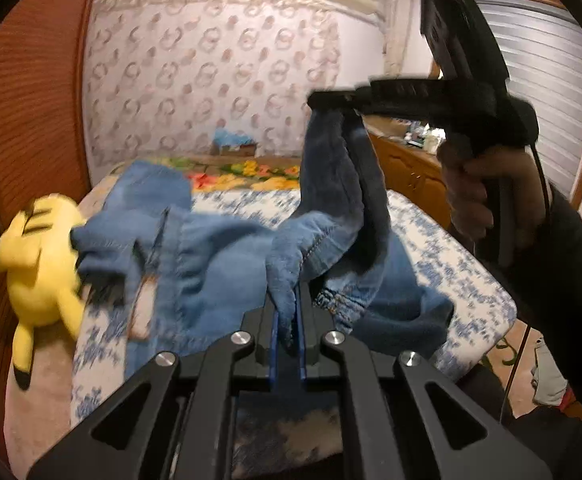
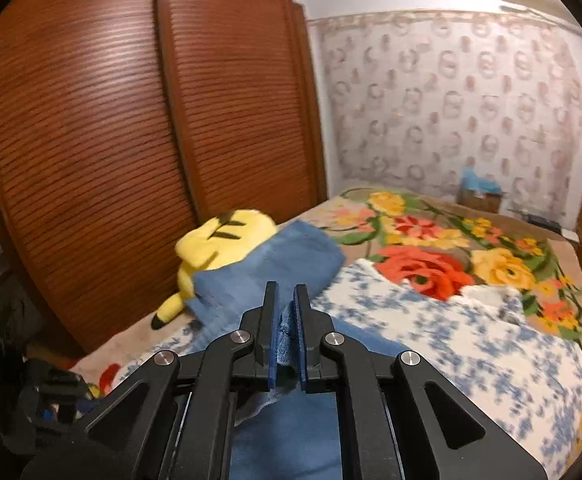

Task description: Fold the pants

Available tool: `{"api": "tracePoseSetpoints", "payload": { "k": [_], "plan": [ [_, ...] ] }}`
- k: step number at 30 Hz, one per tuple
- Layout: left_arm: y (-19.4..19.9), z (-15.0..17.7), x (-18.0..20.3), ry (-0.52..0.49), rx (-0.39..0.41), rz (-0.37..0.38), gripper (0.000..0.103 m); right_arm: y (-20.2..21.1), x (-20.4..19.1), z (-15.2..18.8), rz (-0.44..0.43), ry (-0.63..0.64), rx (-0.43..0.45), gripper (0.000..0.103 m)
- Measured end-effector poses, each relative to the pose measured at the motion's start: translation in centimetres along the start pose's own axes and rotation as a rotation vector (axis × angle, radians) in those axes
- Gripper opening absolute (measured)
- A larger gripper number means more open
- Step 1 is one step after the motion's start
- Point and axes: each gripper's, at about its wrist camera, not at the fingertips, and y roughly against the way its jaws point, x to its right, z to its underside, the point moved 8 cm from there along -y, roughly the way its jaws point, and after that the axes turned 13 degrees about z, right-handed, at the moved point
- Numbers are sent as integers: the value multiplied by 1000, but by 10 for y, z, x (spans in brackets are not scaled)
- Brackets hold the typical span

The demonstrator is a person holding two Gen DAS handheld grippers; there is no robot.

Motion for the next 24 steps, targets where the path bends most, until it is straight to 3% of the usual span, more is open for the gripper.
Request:
{"api": "tracePoseSetpoints", "payload": {
  "k": [8,11,13,18,24],
  "plan": [
    [0,34,-30,65,-38,-18,9,-67,-52,2,-15,88,-62,4],
    [9,35,-42,75,-29,-59,14,-81,-59,6,-12,100,-76,4],
    [17,35,-53,91,-20,-84,21,-85,-60,6,-11,102,-75,3],
    [21,34,-69,102,-21,-111,27,-85,-56,-4,-13,65,-31,1],
    [9,28,-65,84,-35,-105,33,-80,-39,8,9,39,-59,2]
  ]
}}
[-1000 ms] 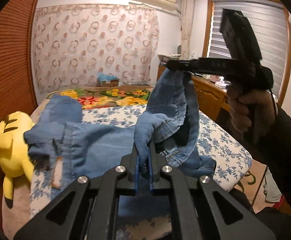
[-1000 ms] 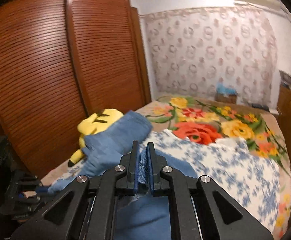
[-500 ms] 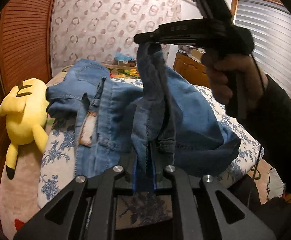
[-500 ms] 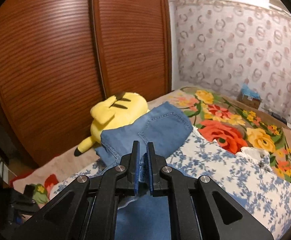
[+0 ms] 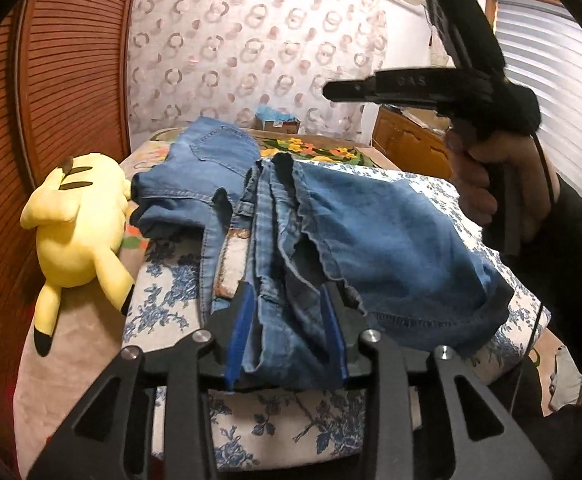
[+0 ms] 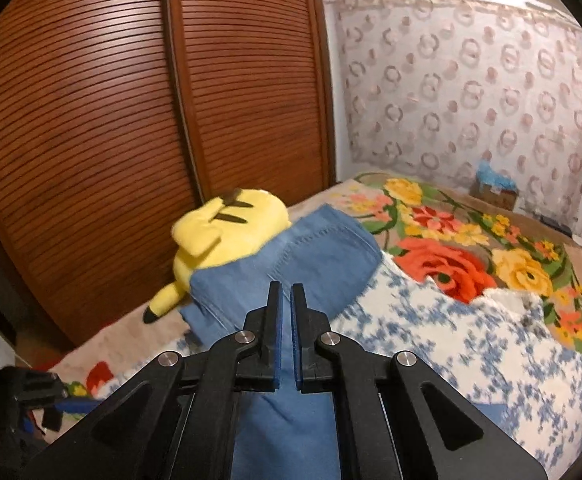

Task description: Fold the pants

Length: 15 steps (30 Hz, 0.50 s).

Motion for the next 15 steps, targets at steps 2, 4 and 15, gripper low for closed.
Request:
{"api": "tracePoseSetpoints", "payload": {
  "k": [2,4,15],
  "plan": [
    [-1,-4,3,-1,7,3,33,8,9,10,7,-2,-11,2],
    [-4,-8,8,-1,18,19,33,17,20,23,35,-2,-21,5],
    [-25,-18,13,-26,-8,-31,33,69,80,119,194,1,-86,30]
  ]
}}
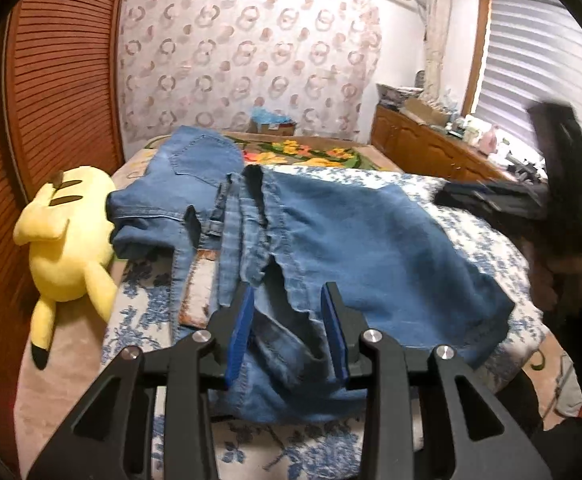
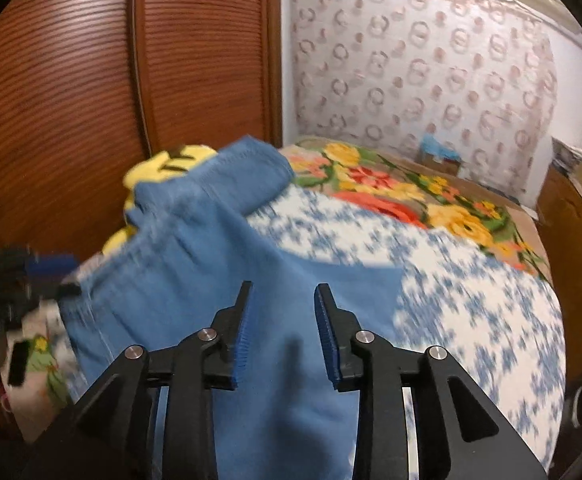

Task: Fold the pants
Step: 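Lay the folded leg down with the left tool while the right tool smooths the fabric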

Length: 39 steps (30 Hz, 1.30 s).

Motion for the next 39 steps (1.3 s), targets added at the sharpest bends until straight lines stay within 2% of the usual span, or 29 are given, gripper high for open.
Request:
{"api": "tracePoseSetpoints", "payload": {
  "k": [4,9,13,14,16,18,19,24,27,29,34,39],
  "plan": [
    [-12,3,-12,15,-38,-36,33,3,11,32,28,-17,-24,32],
    [-28,10,-18,13,-87,-46,33,5,18,66,32,-65,-54,35],
    [-29,12,-27,38,-94,-65,33,3,20,83,22,-89,-84,38],
    [-29,13,-27,33,-95,-63,31,2,21,86,21,-97,-88,39],
    [-30,14,-26,22,-104,-49,14,0,22,91,21,-112,-97,41],
    [-27,14,-24,10,-99,-44,3,-3,23,96,21,-124,-107,43],
    [-23,13,-24,1,-89,-46,1,-4,23,97,23,-125,-109,44],
    [2,10,-50,26,-62,-100,1,-8,28,99,30,-133,-107,48],
    [12,10,-52,28,-59,-85,1,-10,30,100,33,-135,-104,50],
    [15,7,-47,13,-59,-83,1,-11,30,100,37,-133,-102,50],
    [7,4,-18,-39,-77,-41,18,-13,31,103,34,-151,-95,52],
    [-10,5,8,-64,-107,21,23,-13,30,106,37,-157,-92,53]
  ]
}}
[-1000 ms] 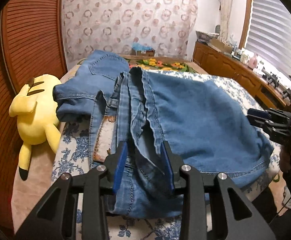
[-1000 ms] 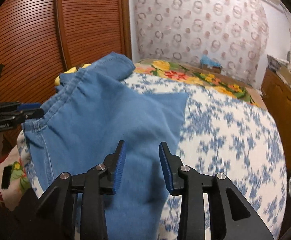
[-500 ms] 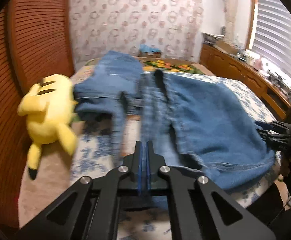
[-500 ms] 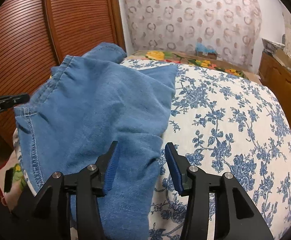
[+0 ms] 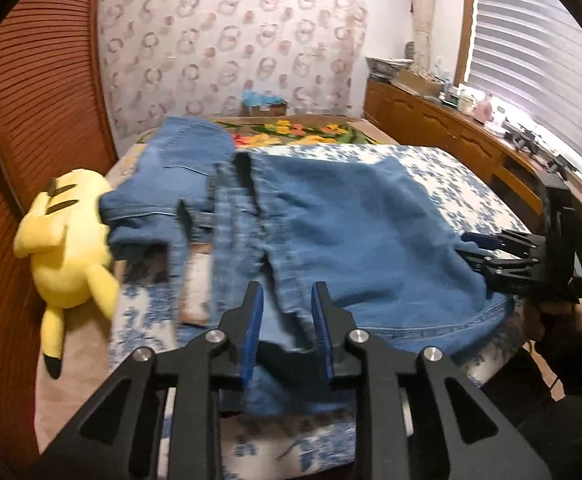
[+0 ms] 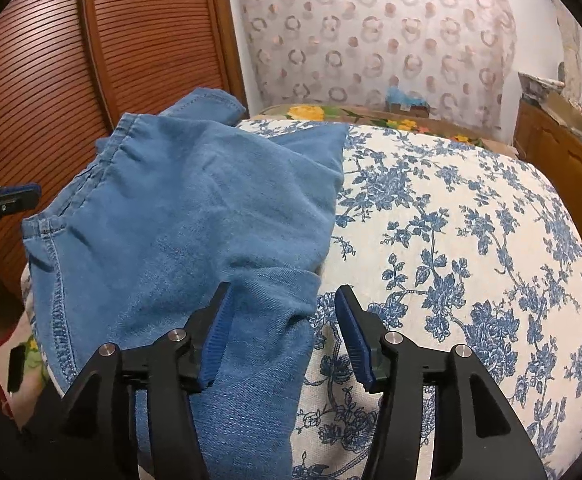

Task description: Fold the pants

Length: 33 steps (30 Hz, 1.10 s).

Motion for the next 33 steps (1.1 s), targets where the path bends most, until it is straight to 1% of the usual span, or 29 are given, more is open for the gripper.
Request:
{"api": "tracePoseSetpoints", "payload": {
  "k": [4,7,10,13,18,19,21,22,27,30,33],
  "plan": [
    [-13,4,9,-4,-32,10,23,0,-4,1,19,13,14,53],
    [-24,13,8,2,-76,-10,24,0,-4,1,20,16,16,53],
    [-29,23,1,31,-90,-24,24,-1,-5,2,12,9,14,53],
    [-29,28,-1,45,-75,-13,24,-1,-5,2,10,9,17,53],
    [-26,33,1,38,-68,-7,23,-1,-3,2,9,4,17,53],
    [-25,34,1,35,-65,-3,17,-1,-3,2,7,2,16,53],
    [-23,35,2,32,-54,15,11,-1,-3,2,8,1,17,53],
    [-22,36,3,36,-47,27,4,-1,-3,2,8,1,17,53],
    [-8,32,5,34,-2,32,3,-3,-3,0,3,-3,8,53],
    [11,24,3,36,44,14,2,-3,-3,-2,1,12,6,53],
    [22,24,-5,42,56,-10,3,5,-2,-6,4,17,20,53]
  ]
}}
